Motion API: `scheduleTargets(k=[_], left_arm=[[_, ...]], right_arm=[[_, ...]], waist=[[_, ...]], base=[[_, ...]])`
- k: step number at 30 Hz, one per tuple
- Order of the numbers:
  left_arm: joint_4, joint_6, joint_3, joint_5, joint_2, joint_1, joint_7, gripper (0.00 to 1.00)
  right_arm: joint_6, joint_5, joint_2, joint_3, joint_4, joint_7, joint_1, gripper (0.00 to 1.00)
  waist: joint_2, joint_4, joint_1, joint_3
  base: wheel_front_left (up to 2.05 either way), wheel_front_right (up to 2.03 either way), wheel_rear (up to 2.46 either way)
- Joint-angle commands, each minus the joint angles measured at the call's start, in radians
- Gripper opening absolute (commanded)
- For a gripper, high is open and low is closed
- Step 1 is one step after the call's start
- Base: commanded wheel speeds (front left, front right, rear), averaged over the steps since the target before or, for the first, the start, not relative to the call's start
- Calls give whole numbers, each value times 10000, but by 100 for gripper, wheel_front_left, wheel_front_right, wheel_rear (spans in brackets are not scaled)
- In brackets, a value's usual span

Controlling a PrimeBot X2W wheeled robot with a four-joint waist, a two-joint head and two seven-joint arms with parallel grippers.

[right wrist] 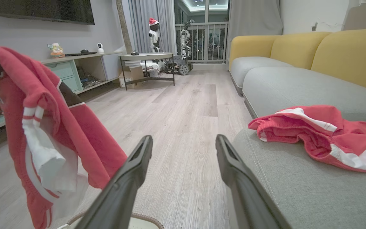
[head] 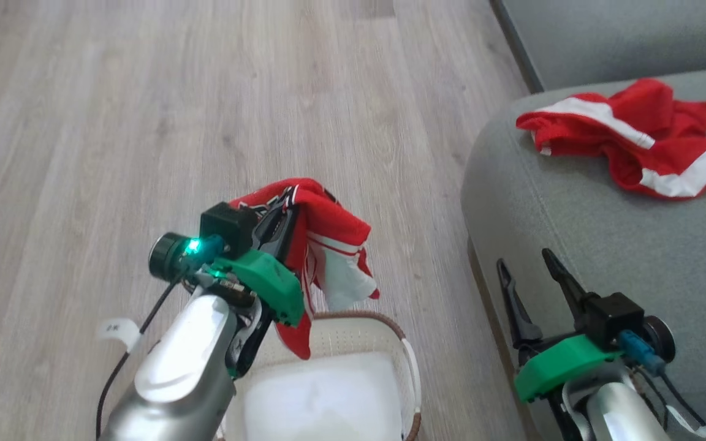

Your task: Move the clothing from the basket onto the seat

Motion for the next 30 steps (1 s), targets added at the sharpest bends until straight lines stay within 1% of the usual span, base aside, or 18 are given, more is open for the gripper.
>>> scheduleTargets(k=[1, 5, 12, 16, 20, 25, 30], left_arm=[[-396, 56, 428, -50, 214, -755, -10, 0], [-816, 118, 442, -121, 180, -1100, 264, 0], [-1181, 94, 334, -154, 56, -1764, 533, 0], [-1267, 107, 271, -200, -14, -1972, 610, 0], [-1287, 155, 157, -157, -50, -2082, 646, 0], [-1280, 194, 26, -181, -124, -2195, 675, 0], [-1317, 193, -172, -169, -185, -2243, 632, 0]], right_arm=[[-2, -58, 26, 273, -294, -65, -224, 100], [-2, -60, 26, 464, -304, -65, -330, 100], [-2, 97, 26, 941, -406, -65, -683, 100], [-2, 444, 26, 1592, -618, -65, -969, 100], [-2, 621, 26, 2567, -699, -65, -1300, 100], [-2, 708, 26, 3483, -316, -65, -1792, 100], [-2, 475, 26, 3571, 246, -65, -2368, 100]], waist=[[-1, -7, 1, -144], [-1, 20, 1, -347], [-1, 112, 1, -442], [-1, 149, 1, -425], [-1, 181, 1, -380], [-1, 280, 1, -297], [-1, 467, 1, -220]], base=[[0, 0, 0], [0, 0, 0], [0, 0, 0], [0, 0, 0], [0, 0, 0], [0, 0, 0], [0, 0, 0]])
